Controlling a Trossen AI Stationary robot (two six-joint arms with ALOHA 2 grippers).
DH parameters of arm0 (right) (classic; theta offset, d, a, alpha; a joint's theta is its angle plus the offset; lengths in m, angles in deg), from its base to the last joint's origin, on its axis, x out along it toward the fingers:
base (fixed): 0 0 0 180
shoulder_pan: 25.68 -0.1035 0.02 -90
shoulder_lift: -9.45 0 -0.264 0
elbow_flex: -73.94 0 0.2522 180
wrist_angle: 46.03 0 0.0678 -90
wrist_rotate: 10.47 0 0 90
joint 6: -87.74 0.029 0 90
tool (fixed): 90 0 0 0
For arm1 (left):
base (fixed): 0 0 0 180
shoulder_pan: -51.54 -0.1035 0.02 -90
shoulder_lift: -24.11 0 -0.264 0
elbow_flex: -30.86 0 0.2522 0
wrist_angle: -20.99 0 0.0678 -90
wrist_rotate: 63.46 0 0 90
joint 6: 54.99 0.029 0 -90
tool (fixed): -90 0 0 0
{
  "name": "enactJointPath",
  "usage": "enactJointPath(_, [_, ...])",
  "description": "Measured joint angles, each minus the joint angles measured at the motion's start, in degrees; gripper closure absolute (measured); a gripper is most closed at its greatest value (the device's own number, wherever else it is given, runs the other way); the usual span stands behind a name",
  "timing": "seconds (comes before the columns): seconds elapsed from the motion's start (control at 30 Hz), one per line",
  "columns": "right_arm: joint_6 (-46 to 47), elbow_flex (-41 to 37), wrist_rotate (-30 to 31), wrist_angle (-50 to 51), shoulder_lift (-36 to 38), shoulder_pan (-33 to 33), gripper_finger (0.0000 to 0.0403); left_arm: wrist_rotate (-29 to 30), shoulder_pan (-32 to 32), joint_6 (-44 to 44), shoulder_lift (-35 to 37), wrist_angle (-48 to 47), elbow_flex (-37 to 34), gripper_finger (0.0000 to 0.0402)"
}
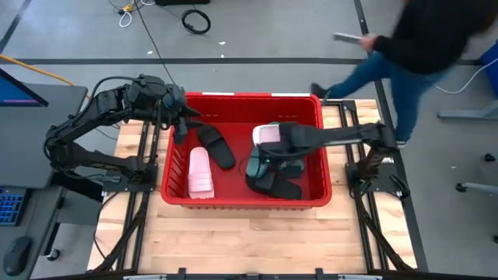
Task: Pick and place slides into bin
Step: Put the pink slipper into the red bin
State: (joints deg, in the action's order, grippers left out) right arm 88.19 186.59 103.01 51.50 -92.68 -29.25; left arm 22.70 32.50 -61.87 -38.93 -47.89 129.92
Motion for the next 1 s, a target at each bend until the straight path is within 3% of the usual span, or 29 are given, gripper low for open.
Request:
enactJointPath(0.1, [-1.87, 0.0, 0.21, 3.83, -3.68, 4.5, 0.0391, 0.02, 0.02, 1.94, 0.0, -0.01, 0.0, 0.0225])
enactJointPath(0.3, [-8.34, 0.04, -2.06, 0.08, -11.42, 11.02, 0.0391, 0.02, 0.02, 3.05, 0.0, 0.0, 0.0, 0.0227])
enactJointPath(0.57, [-18.76, 0.15, -2.32, 0.17, -18.55, 12.47, 0.0391, 0.01, 0.02, 3.12, -0.02, 0.0, 0.0, 0.0227])
enactJointPath(0.83, [-17.97, 0.0, 5.13, -1.13, -13.14, 8.71, 0.0391, 0.02, 0.0, 3.07, -0.02, 0.0, 0.0, 0.0225])
enactJointPath(1.0, [-14.18, 0.04, 0.26, -1.19, -7.23, 1.02, 0.0391, 0.01, 0.02, 3.07, -0.2, 0.59, 0.0, 0.0227])
